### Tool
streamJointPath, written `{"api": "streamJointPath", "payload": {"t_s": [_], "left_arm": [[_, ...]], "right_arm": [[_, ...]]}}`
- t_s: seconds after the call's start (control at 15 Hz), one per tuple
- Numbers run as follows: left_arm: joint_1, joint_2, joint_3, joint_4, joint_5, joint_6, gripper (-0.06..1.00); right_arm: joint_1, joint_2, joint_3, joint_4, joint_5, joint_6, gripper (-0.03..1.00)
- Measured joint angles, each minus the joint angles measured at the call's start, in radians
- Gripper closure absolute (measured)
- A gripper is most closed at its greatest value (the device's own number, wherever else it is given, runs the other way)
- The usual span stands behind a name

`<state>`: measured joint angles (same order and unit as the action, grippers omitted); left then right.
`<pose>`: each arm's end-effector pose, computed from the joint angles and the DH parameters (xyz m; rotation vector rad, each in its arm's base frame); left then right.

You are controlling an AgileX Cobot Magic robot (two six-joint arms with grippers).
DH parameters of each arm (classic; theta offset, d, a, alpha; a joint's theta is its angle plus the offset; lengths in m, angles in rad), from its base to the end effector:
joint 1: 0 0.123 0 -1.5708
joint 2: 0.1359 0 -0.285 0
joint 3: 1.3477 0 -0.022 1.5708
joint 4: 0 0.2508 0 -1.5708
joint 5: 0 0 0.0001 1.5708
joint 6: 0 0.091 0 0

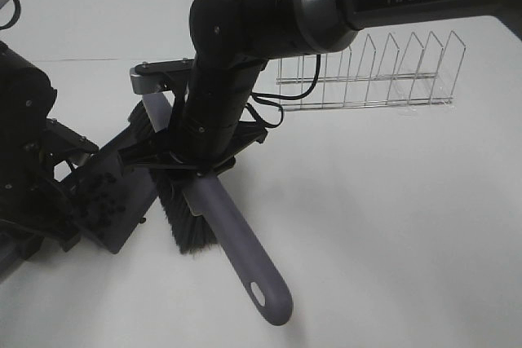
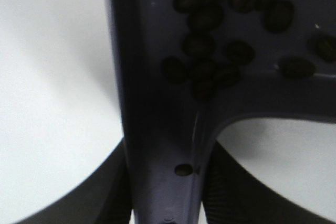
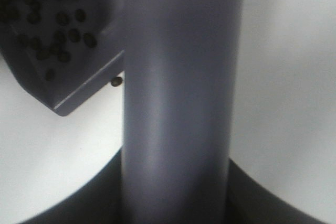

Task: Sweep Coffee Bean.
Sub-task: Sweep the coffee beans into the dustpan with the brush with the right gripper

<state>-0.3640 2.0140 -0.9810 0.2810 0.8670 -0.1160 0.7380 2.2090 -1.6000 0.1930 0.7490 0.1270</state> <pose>0.2880 -0.0891 0.0843 -0.6636 -2.8565 -0.3582 0.3286 0.3149 0.1349 -0.7046 2.8222 0.3859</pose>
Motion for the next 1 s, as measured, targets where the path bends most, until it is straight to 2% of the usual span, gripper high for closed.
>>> {"api": "streamJointPath", "payload": {"t_s": [0.33, 0.53, 0.6, 0.87, 1.0], "left_arm": [[0.0, 0.001, -0.001, -0.001, 0.001, 0.0, 0.61], [0.0, 0.001, -0.001, -0.001, 0.001, 0.0, 0.61], [0.0, 0.001, -0.001, -0.001, 0.001, 0.0, 0.61], [0.0, 0.001, -0.001, -0.002, 0.001, 0.0, 0.61], [0.0, 0.002, -0.001, -0.002, 0.001, 0.0, 0.61]], "right_arm": [[0.0, 0.065, 0.0, 0.303, -0.193, -0.21, 0.63], [0.0, 0.075, 0.0, 0.353, -0.36, -0.385, 0.63], [-0.006, 0.066, 0.0, 0.357, -0.39, -0.424, 0.63], [-0.027, -0.047, -0.003, 0.335, -0.312, -0.456, 0.63], [-0.035, -0.092, -0.013, 0.277, -0.192, -0.458, 0.63]]}}
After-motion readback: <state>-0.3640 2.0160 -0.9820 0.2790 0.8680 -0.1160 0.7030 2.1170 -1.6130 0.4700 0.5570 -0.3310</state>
